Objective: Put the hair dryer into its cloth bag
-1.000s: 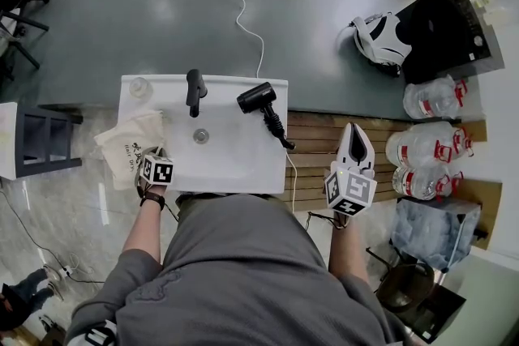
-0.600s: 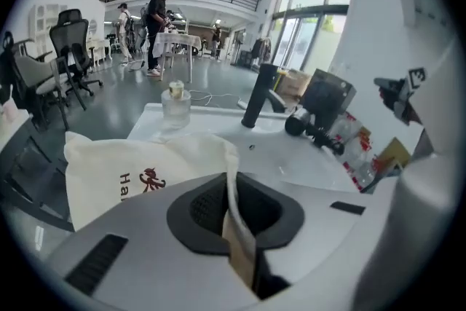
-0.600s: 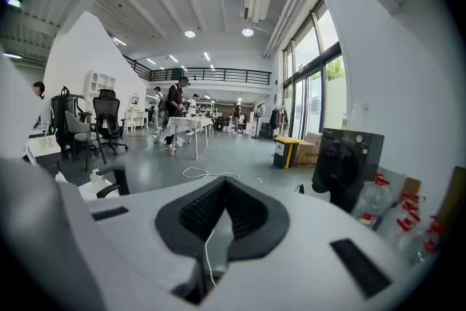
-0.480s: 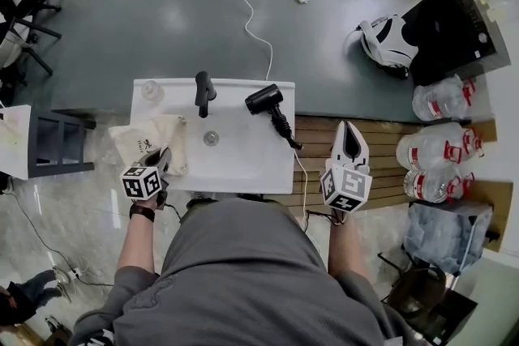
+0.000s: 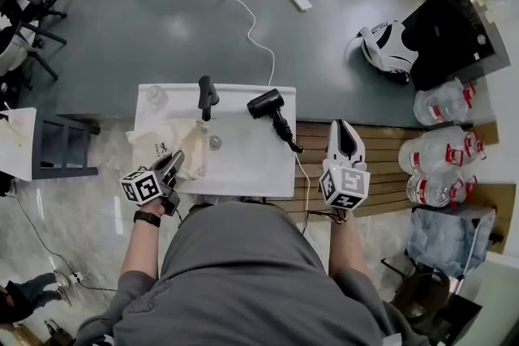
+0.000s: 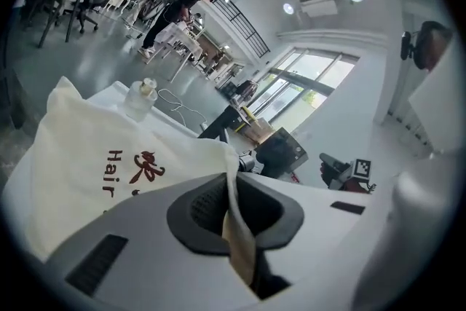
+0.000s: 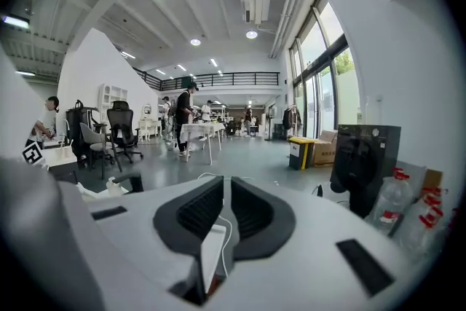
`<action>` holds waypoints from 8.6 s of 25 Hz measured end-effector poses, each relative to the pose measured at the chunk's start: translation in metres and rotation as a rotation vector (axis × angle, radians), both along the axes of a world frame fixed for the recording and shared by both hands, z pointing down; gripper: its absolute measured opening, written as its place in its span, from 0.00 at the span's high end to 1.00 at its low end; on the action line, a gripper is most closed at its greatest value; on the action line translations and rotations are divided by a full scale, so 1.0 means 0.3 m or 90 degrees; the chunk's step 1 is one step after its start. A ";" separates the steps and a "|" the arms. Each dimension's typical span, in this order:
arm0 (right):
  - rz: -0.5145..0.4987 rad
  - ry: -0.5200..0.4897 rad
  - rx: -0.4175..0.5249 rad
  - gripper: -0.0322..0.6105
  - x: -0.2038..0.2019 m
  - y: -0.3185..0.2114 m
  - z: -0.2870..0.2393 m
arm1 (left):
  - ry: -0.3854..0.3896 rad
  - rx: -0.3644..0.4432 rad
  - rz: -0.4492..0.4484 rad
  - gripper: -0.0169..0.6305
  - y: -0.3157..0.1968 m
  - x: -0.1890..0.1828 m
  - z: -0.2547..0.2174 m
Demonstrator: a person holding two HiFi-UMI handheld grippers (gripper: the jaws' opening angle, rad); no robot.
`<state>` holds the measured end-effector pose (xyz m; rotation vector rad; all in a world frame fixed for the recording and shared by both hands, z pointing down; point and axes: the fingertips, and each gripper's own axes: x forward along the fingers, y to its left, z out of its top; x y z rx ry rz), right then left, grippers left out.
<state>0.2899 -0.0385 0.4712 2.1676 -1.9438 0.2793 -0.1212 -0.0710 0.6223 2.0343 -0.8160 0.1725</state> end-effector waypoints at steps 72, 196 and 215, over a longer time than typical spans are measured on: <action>-0.335 0.037 -0.535 0.57 -0.314 -0.117 0.958 | 0.100 -0.034 0.011 0.94 0.055 0.074 -0.060; -0.665 -0.444 -0.499 0.93 -0.885 -0.113 0.337 | 0.247 -0.039 0.068 0.94 0.091 0.101 -0.107; -0.589 -0.403 -0.543 0.93 -0.984 -0.177 0.502 | 0.188 -0.013 -0.036 0.94 -0.022 -0.027 -0.061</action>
